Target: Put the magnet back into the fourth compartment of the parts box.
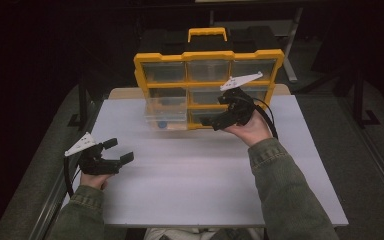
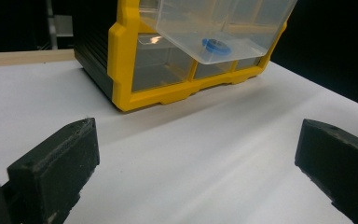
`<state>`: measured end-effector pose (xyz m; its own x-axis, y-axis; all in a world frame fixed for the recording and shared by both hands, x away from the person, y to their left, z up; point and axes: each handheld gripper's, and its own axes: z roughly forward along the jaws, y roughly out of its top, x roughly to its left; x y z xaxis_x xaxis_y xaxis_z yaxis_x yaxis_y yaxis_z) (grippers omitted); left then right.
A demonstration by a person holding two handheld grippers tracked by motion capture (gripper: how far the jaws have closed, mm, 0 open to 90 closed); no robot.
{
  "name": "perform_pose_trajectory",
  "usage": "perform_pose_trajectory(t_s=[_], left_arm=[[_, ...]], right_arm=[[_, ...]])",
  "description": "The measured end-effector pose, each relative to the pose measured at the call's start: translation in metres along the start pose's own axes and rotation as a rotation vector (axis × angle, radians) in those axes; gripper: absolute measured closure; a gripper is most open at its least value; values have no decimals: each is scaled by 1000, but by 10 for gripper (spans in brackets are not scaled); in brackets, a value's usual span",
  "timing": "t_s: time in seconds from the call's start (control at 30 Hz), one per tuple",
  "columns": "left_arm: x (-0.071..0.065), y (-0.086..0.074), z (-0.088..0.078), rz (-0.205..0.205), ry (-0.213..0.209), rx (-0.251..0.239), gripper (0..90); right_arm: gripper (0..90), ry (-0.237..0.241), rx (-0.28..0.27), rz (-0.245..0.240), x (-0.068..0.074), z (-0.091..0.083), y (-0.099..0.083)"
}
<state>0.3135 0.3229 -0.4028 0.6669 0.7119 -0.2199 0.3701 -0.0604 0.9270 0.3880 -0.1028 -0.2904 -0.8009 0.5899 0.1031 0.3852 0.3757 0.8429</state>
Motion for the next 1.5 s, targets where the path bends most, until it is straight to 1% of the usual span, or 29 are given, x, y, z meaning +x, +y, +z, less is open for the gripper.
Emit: perform_pose_trajectory(t_s=[0.03, 0.2, 0.27, 0.3, 0.37, 0.43, 0.47, 0.5, 0.53, 0.57, 0.6, 0.7, 0.83, 0.9, 0.93, 0.97, 1.07, 1.1, 1.4, 1.5], left_arm=[[0, 0, 0, 2, 0, 0, 0], [0, 0, 0, 0, 1, -1, 0], [0, 0, 0, 0, 1, -1, 0], [0, 0, 0, 0, 1, -2, 0], [0, 0, 0, -1, 1, -4, 0], [0, 0, -1, -6, 3, -9, 0], [0, 0, -1, -6, 3, -9, 0], [0, 0, -1, -3, 2, -7, 0], [0, 0, -1, -3, 2, -7, 0], [0, 0, -1, -4, 1, -7, 0], [0, 0, -1, -4, 1, -7, 0], [0, 0, -1, -2, 1, -5, 0], [-1, 0, -1, -3, -1, -5, 0], [-1, 0, 0, -1, -3, -2, 0], [-1, 0, 0, -1, -3, -2, 0], [-1, 0, 0, 1, -4, -1, 0], [-1, 0, 0, 1, -4, -1, 0], [-1, 0, 0, 1, -3, -1, 0], [-2, 0, 0, 1, -4, 0, 0], [-2, 0, -1, 0, -4, -2, 0]], right_arm=[[0, -2, -6, 3, -1, -1, -3], [0, -11, -2, 23, -6, -5, -16], [0, -14, 0, 25, -7, -6, -18], [0, -18, -2, 31, -8, -8, -24], [0, -20, -1, 28, -9, -8, -26], [0, -20, 2, 35, -11, -10, -34], [0, -20, 2, 35, -11, -10, -34], [0, -21, -7, 47, -12, -12, -39], [0, -21, -7, 47, -12, -12, -39], [0, -26, -3, 50, -13, -12, -44], [0, -26, -3, 50, -13, -12, -44], [0, -34, -3, 55, -15, -13, -51], [0, -44, -16, 68, -16, -15, -61], [0, -41, -33, 79, -17, -18, -67], [0, -41, -33, 79, -17, -18, -67], [0, -47, -34, 80, -18, -19, -72], [0, -52, -42, 88, -19, -21, -75], [0, -51, -46, 98, -19, -22, -79], [0, -50, -67, 110, -22, -27, -90], [0, -53, -72, 118, -23, -29, -97]])
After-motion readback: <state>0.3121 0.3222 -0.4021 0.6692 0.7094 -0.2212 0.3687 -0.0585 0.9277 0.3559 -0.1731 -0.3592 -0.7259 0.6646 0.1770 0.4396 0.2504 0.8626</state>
